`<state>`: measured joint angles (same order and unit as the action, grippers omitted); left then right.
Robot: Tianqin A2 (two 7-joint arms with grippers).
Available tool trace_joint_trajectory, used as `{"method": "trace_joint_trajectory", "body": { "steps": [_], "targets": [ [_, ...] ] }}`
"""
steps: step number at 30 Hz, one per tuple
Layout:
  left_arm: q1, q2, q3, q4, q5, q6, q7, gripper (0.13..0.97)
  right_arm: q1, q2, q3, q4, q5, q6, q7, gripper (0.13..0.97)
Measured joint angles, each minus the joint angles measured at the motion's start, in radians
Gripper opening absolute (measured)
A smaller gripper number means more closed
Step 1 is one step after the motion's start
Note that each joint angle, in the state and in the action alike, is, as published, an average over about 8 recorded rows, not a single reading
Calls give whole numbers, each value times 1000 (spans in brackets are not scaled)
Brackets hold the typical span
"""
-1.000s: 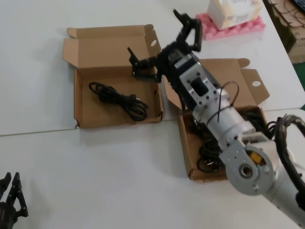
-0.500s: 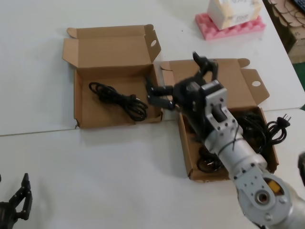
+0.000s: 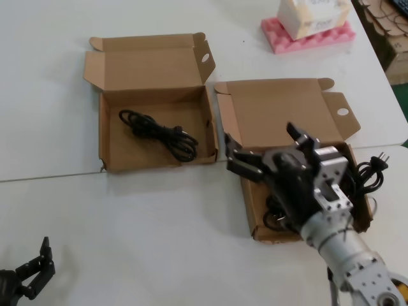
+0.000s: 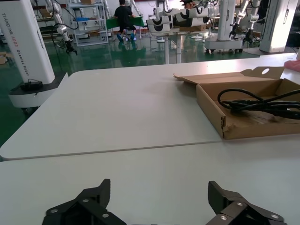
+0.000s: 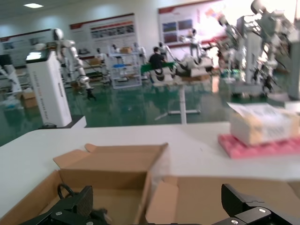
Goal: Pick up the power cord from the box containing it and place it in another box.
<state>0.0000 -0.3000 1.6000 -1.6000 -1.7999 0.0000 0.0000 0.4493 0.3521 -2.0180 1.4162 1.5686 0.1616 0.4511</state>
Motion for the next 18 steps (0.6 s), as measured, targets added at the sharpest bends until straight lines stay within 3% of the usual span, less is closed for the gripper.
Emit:
{"method": "trace_joint_trajectory", "body": {
  "steps": [10,18],
  "targets": [
    [0,0,0,0,0,0,0,840,-165,-19,154,68,85,-59,0,966],
    [0,0,0,0,0,0,0,924,-298,-35,277,122,154,-107,0,966]
  ]
}}
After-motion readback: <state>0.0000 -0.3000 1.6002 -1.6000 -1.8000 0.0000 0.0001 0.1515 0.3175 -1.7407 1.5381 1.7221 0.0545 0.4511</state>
